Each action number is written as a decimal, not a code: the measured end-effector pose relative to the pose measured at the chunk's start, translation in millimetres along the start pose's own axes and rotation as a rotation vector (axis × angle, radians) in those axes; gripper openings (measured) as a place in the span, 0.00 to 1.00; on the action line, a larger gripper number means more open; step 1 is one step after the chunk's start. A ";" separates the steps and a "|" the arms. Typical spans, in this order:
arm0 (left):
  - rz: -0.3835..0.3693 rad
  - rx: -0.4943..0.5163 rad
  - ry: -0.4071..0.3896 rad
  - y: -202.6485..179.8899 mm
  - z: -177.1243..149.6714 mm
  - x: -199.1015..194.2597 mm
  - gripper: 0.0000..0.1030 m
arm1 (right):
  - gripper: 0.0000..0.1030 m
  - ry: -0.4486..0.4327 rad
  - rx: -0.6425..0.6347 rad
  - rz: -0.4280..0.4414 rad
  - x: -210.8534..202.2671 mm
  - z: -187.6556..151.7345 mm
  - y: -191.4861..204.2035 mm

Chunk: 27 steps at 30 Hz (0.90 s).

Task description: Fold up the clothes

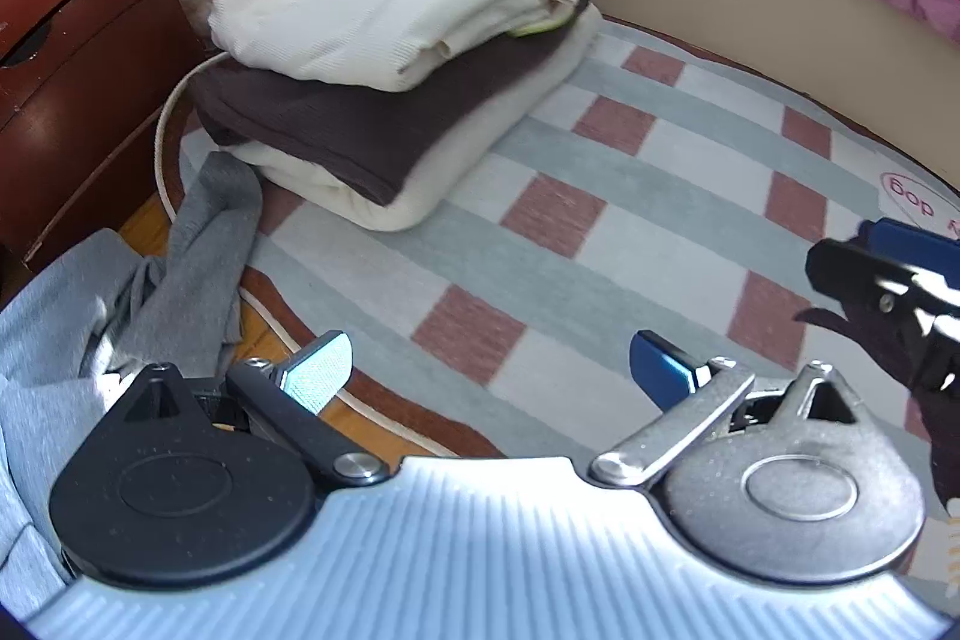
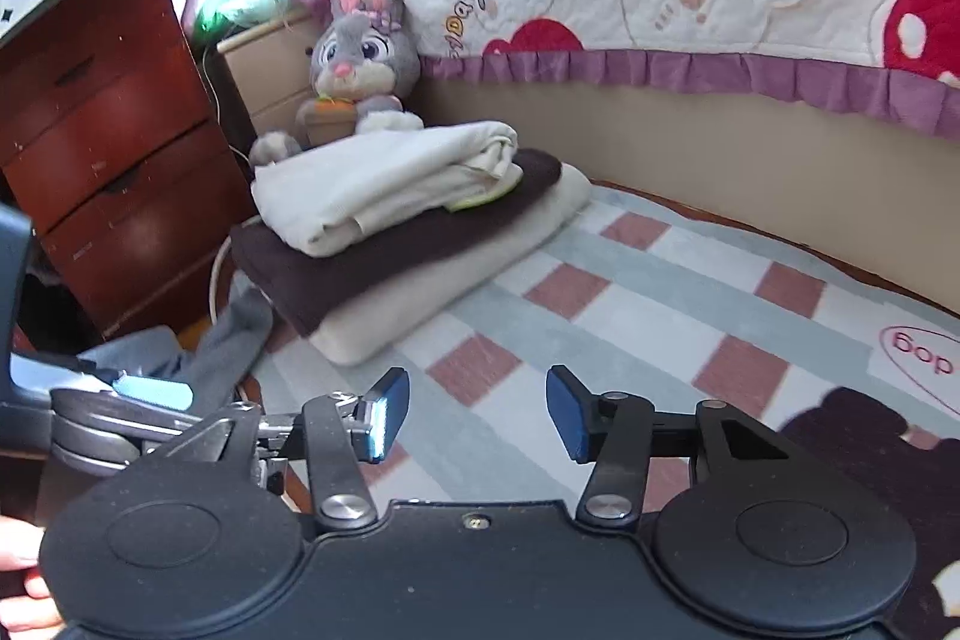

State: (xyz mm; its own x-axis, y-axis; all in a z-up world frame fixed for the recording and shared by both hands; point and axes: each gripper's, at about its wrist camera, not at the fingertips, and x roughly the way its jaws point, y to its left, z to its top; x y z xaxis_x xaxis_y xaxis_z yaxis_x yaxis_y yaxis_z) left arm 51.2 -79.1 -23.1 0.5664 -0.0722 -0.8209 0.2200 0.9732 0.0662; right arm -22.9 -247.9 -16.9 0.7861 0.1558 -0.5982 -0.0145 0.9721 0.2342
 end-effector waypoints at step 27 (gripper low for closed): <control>0.006 0.040 0.046 -48.9 -25.4 -32.9 0.98 | 0.71 0.084 -0.031 -0.062 -43.7 -5.0 -12.8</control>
State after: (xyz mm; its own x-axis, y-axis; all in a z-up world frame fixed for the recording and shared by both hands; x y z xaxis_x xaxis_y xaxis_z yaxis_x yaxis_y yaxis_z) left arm 1.6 -118.7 -13.7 0.5309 -0.0557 -0.8456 0.2487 0.9641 0.0926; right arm -60.2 -266.3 2.4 0.7318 0.1077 -0.6730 0.0128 0.9851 0.1715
